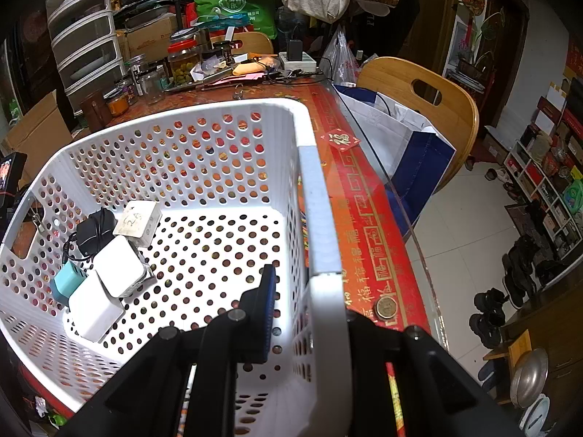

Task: Organize rigid objects
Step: 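Grasp the yellow toy car with the left tool and lift it, then carry the yellow car into the basket and release it, then grasp the white plug adapter with the left tool and lift it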

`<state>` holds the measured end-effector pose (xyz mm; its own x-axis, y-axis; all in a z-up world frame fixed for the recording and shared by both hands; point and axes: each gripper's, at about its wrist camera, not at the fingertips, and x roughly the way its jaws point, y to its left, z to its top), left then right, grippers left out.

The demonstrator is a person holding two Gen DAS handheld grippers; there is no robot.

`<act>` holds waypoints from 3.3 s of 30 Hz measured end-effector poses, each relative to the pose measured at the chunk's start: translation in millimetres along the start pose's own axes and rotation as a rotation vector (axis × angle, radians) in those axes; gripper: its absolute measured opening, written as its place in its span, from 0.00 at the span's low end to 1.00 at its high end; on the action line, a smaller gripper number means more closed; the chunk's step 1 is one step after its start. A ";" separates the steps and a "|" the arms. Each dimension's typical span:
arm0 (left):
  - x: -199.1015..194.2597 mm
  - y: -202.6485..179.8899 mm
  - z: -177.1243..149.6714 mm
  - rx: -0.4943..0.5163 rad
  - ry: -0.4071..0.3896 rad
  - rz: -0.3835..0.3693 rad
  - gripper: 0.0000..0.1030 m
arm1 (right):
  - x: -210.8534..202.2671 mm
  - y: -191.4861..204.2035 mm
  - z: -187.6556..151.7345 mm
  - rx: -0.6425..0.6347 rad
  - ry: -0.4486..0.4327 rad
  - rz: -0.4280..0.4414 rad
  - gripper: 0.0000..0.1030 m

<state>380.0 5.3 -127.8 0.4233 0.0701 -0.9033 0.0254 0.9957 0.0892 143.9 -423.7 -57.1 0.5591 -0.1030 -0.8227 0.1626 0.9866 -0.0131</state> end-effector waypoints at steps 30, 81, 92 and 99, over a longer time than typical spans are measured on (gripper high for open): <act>-221.3 -125.7 -21.6 0.248 -0.405 0.146 0.18 | -0.9 -1.2 -0.9 -0.001 -0.001 0.006 0.16; -163.9 -26.6 -38.5 0.110 -0.215 -0.022 1.00 | 0.1 0.4 -1.9 -0.012 0.009 0.004 0.16; -27.3 -5.7 -24.7 -0.051 -0.006 -0.100 0.99 | -0.7 -0.2 -0.2 -0.012 0.012 -0.002 0.16; 0.3 -23.0 -18.2 -0.076 0.027 -0.103 0.82 | -0.9 -0.5 -0.3 -0.012 0.012 -0.002 0.16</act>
<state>363.1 -16.5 -137.8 0.3979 -0.0322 -0.9169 -0.0014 0.9994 -0.0356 143.0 -424.0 -56.5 0.5489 -0.1036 -0.8294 0.1536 0.9879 -0.0217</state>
